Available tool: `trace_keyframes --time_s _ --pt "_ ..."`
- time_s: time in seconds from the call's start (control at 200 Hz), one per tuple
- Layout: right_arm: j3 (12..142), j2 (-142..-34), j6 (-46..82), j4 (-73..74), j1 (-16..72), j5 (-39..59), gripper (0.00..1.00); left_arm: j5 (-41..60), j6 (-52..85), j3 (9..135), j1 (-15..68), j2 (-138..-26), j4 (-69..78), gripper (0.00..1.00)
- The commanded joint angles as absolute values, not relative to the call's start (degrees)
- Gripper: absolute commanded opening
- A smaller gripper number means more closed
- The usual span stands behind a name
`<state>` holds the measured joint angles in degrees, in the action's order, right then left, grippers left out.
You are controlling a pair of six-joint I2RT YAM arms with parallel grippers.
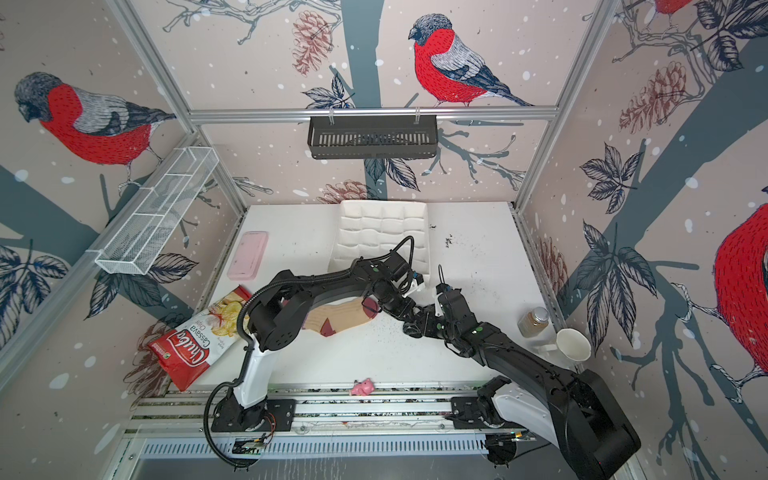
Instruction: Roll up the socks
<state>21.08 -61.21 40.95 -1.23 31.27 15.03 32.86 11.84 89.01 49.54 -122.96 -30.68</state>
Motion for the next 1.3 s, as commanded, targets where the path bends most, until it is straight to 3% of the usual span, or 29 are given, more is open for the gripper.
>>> trace_keyframes --time_s 0.0,0.235,0.445,0.675,0.971,1.291 --pt "22.0 -61.6 41.0 -0.5 31.8 14.4 0.19 31.9 12.3 88.3 49.3 -122.7 -29.9 0.04" --pt "22.0 -65.1 40.0 0.0 31.7 13.9 0.17 33.2 13.2 86.3 48.6 -121.9 -27.2 0.05" --pt "21.9 -69.0 39.2 1.2 30.5 13.5 0.16 36.1 14.6 81.7 47.6 -118.4 -22.6 0.21" --pt "22.0 -70.3 37.5 0.9 28.0 13.4 0.16 38.5 17.1 72.1 44.9 -112.2 -14.7 0.33" --pt "21.4 -73.2 37.0 2.2 27.3 14.4 0.15 43.5 22.9 65.8 42.9 -111.2 -0.3 0.38" --pt "20.8 -74.1 36.8 3.1 27.2 15.3 0.14 44.1 25.2 66.7 42.6 -114.9 3.5 0.39"
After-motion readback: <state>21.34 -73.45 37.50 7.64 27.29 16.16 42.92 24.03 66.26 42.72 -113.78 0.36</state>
